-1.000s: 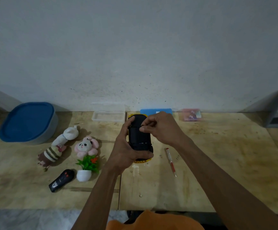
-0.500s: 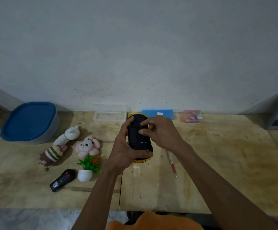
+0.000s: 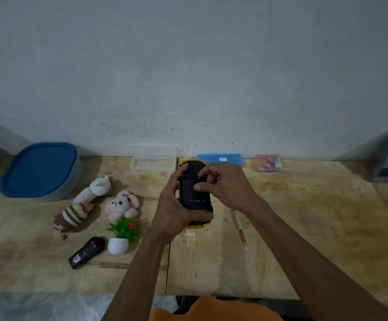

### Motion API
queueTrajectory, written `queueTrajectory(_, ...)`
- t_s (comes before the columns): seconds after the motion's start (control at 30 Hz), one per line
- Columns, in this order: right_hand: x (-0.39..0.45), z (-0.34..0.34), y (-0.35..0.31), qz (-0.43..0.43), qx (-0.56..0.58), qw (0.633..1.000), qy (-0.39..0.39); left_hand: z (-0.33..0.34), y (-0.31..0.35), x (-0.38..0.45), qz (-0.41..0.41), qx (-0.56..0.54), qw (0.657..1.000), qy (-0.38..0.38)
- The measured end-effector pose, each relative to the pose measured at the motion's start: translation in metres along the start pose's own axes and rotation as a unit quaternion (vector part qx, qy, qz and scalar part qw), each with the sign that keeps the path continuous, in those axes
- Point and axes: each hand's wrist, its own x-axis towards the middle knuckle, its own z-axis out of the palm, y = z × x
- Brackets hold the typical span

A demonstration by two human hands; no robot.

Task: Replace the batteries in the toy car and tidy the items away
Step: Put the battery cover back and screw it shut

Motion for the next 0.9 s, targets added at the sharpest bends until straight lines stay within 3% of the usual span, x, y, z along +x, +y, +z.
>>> queueTrajectory(0.17,-0.001,0.0,-0.002,0.013,0.049,0.999,0.006,-0.003,0.0,0.001,-0.011,-0.013,1.0,-0.007)
queueTrajectory(0.37,0.006,-0.007,-0.004,0.061,0.161,0.984,-0.05,-0.007,0.004,0.0,-0.014,-0.019,0.999,-0.022)
queueTrajectory(0.6,0.016,-0.014,-0.004,0.055,0.142,0.981,-0.118,-0.009,0.004,-0.002,-0.022,-0.012,0.999,-0.031)
queueTrajectory(0.9,0.021,-0.015,-0.004,0.062,0.165,0.979,-0.1,-0.01,0.009,-0.002,-0.024,-0.02,0.999,-0.022)
